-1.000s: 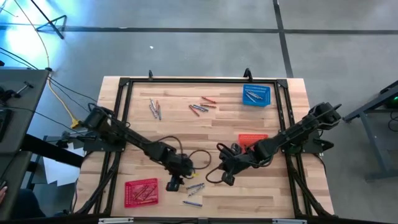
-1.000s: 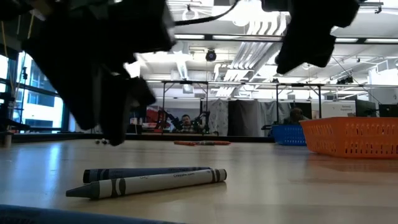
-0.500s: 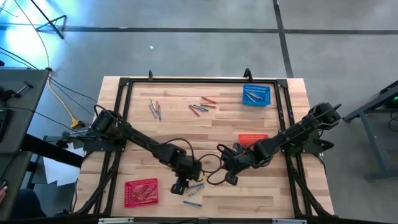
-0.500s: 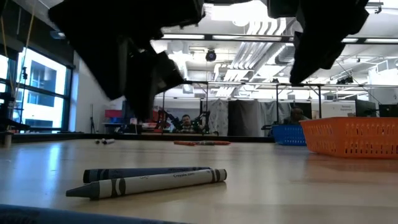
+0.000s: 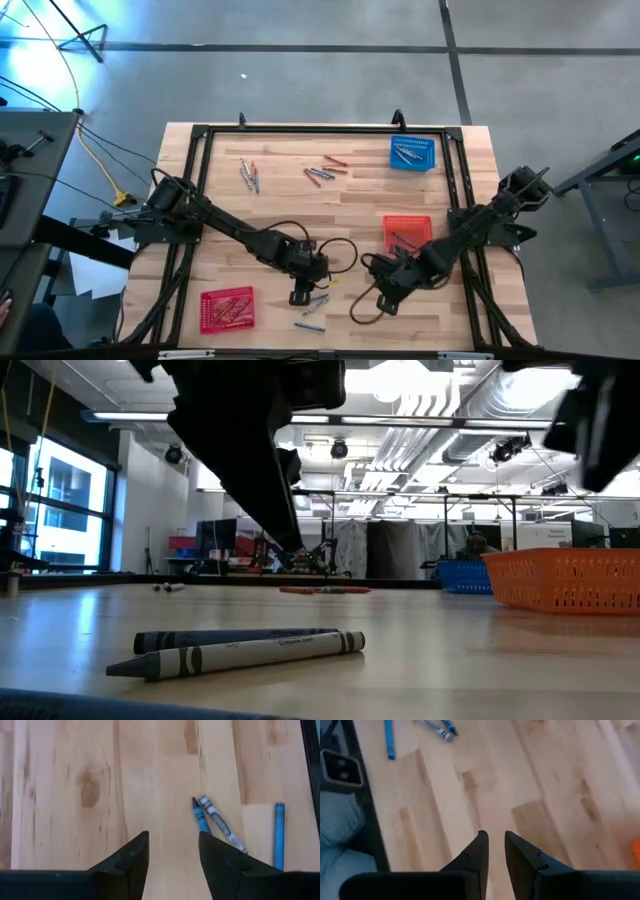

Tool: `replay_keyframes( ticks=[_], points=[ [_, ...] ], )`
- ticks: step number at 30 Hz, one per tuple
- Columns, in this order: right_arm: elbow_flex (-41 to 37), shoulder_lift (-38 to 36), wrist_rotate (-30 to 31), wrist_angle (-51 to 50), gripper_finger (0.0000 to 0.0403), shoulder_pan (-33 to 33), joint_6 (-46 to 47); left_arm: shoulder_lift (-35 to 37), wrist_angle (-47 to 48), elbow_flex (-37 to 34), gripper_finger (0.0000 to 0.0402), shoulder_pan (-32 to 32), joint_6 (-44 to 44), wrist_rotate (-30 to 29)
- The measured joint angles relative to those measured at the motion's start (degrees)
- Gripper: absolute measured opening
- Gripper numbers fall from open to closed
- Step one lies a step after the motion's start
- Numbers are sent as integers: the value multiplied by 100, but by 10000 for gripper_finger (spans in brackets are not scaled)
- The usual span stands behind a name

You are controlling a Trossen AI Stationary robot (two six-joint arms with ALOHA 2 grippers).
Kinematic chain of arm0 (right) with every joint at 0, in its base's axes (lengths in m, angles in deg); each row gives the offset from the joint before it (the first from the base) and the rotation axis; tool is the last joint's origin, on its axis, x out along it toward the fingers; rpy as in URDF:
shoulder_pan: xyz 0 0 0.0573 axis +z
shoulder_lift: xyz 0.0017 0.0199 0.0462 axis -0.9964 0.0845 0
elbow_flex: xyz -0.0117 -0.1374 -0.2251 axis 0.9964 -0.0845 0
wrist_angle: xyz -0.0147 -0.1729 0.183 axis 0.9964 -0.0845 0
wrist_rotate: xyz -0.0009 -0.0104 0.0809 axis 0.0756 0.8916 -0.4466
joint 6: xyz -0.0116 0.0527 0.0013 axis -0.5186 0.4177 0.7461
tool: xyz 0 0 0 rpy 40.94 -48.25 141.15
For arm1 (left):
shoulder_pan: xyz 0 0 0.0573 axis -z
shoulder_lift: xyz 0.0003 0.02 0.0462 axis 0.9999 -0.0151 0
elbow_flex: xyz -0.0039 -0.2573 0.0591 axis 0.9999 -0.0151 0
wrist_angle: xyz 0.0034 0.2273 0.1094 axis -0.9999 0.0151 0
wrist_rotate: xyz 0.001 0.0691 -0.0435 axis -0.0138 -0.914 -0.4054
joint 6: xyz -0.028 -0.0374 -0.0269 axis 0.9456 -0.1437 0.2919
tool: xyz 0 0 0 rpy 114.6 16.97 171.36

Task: Sort crayons
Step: Put the blue crayon into the orange bin

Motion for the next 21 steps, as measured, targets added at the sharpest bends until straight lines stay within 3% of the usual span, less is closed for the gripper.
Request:
replay_keyframes(
  ticks=[11, 21],
  points=[
    [2, -5, 94, -251, 58, 736, 299, -281, -412, 15, 156, 328, 1297, -37],
    [2, -5, 143, -447, 58, 930, 386, -472, -501, 21, 156, 518, 1659, -181]
  ],
)
